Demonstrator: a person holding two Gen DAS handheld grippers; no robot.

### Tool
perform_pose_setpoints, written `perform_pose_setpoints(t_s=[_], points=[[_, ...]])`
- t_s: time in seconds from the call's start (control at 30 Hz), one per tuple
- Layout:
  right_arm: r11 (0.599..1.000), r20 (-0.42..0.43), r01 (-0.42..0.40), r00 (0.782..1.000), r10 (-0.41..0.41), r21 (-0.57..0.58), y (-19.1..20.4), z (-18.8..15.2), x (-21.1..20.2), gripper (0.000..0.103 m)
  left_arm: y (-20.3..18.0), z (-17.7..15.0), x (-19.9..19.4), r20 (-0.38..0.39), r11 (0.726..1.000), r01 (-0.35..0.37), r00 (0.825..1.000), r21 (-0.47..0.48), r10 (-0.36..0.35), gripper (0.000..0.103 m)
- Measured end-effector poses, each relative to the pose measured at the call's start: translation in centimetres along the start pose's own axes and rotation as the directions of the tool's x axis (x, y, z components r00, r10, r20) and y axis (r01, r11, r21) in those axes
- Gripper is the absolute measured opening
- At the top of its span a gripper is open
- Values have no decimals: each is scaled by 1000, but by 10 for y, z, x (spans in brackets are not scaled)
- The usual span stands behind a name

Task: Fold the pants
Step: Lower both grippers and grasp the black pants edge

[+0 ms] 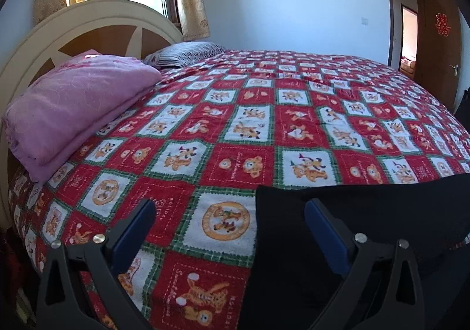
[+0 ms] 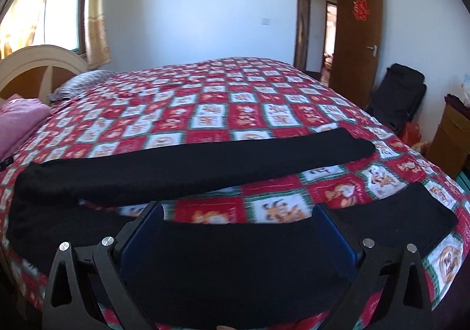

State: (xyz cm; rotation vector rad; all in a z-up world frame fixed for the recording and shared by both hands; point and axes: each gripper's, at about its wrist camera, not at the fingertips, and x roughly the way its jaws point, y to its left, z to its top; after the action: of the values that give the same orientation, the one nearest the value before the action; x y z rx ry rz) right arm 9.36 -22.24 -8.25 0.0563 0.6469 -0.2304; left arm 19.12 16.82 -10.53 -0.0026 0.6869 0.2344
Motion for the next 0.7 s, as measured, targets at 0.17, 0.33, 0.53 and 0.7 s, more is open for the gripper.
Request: perform_pose_setpoints(t_s=[0.17,0.33,0.53,0.7], points=[[999,-43,49,998,-48,21,-35,27,28,98,-14,2,38,-90,998,52,995,33,-49,82],[992,-97,114,989,-109,48,-71,49,62,89,-17,7,64,-153,992,119,982,33,-113,56],[978,-191,191,966,-173,80,-122,71,116,87,-22,6,65,-153,981,189,972,49,-180,26],[965,-243,235,949,-201,119,-167,89,157,84,-19,8,61,-154,977,208,968,48,-198,19]])
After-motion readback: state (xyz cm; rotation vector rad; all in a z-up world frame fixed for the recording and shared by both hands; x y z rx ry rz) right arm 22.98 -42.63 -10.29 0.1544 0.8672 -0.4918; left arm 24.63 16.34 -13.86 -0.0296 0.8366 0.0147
